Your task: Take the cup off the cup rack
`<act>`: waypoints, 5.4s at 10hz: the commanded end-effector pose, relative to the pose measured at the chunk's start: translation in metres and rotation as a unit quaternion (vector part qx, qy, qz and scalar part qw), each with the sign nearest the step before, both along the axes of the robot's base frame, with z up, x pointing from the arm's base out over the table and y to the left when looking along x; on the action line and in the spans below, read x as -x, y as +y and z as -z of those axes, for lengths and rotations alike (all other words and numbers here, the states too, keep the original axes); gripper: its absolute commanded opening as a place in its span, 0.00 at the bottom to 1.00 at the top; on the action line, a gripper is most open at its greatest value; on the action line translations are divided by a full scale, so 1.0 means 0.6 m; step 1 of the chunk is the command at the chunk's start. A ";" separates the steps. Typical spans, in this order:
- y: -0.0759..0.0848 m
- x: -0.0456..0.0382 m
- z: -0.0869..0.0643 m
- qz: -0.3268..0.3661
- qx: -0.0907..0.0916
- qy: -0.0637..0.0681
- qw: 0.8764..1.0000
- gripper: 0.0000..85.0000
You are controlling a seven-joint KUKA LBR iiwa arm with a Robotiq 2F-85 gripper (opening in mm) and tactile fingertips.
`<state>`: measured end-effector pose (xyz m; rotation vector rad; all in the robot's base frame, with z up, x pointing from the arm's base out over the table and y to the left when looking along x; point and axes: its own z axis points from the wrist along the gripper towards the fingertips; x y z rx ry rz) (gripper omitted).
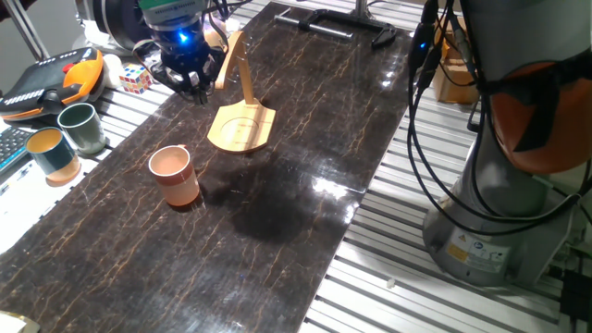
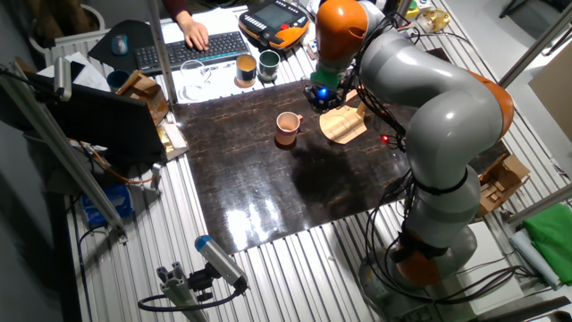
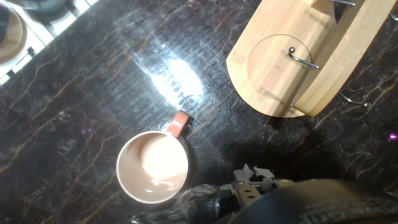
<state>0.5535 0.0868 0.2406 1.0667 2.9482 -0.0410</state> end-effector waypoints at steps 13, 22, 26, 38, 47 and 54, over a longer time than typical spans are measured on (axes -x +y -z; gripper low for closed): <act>-0.013 -0.007 0.008 -0.018 -0.007 0.002 1.000 0.01; -0.011 -0.011 0.008 -0.043 -0.002 -0.005 0.999 0.01; 0.008 -0.016 0.002 -0.036 -0.006 -0.005 0.999 0.01; 0.000 -0.009 0.003 -0.104 -0.022 0.026 0.994 0.01; 0.003 -0.006 0.002 -0.104 -0.022 0.023 0.994 0.01; 0.001 -0.003 0.002 -0.118 0.002 0.014 0.993 0.01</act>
